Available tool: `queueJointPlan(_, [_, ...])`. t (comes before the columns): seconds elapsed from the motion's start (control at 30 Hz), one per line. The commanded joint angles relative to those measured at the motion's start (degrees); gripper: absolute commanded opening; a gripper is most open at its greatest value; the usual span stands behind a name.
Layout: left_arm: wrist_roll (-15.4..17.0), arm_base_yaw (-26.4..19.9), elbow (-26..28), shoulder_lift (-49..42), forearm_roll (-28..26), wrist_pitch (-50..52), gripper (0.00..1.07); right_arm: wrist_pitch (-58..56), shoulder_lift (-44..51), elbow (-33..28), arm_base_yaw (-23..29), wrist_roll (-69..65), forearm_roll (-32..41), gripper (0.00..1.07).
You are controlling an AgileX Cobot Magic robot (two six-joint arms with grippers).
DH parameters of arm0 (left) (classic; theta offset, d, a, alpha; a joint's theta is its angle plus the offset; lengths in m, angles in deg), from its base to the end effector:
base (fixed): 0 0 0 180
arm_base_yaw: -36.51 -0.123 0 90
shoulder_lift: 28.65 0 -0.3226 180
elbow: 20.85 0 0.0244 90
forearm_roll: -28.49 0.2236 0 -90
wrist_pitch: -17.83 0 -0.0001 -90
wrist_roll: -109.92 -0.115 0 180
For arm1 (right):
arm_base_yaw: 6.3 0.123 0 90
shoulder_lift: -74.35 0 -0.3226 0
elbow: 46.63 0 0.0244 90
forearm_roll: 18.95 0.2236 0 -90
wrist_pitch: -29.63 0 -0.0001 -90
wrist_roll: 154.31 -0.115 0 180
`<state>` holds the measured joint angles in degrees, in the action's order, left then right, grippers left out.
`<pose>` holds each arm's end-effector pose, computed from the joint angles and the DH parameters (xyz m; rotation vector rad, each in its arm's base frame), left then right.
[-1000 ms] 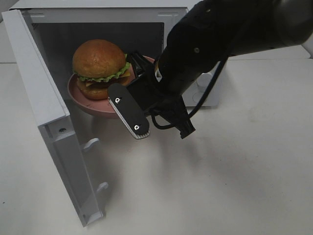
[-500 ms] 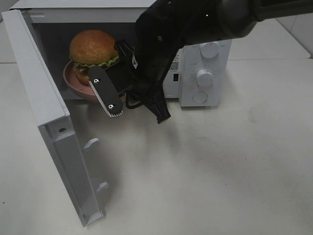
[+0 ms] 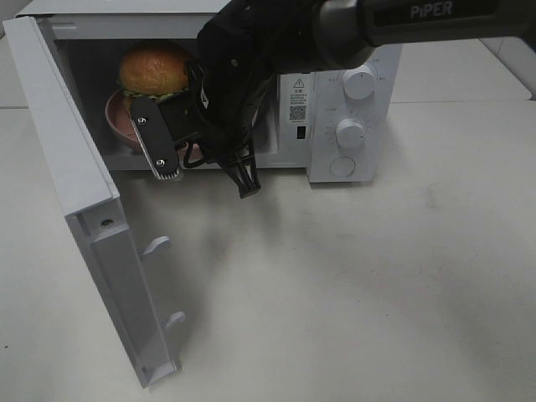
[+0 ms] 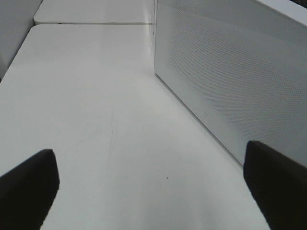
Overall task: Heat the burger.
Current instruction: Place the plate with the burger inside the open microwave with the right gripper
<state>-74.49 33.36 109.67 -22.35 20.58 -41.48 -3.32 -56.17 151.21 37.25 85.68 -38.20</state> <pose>-0.0451 -0.0161 0.2562 0.0271 2.0019 -0.0797 0.3705 0.3237 0.2128 -2.1727 1.3439 -0.4545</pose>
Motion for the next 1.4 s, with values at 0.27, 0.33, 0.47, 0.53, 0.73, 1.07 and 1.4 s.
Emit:
queueJointPlan(0.27, [-0.1,-0.1,-0.2,-1.0,-0.1,0.3,0.98,-0.3,-6.4,11.7,-0.2,-2.2,-1.7,0.0])
queueJointPlan(0.33, [-0.1,-0.1,-0.2,-1.0,-0.1,0.3,0.98,-0.3,-7.3,13.2,-0.2,-2.2,-1.7,0.0])
queueJointPlan(0.47, [-0.1,-0.1,-0.2,-1.0,-0.1,0.3,0.98,-0.4,-8.8,15.4,-0.5,-2.7,-1.7,0.01])
queueJointPlan(0.53, [-0.1,-0.1,-0.2,-1.0,-0.1,0.3,0.98,-0.5,-9.7,16.7,-0.9,-3.8,-1.3,0.02])
queueJointPlan(0.73, [-0.1,-0.1,-0.2,-1.0,-0.1,0.3,0.98,-0.8,-10.8,16.8,-2.0,-3.9,-1.2,0.1])
queueJointPlan(1.07, [-0.1,-0.1,-0.2,-1.0,-0.1,0.3,0.98,-0.8,-10.8,16.7,-2.2,-6.6,-1.4,0.38])
queueJointPlan(1.4, [-0.1,-0.1,-0.2,-1.0,-0.1,0.3,0.98,0.0,-8.9,13.4,-2.0,-6.6,-1.1,0.65])
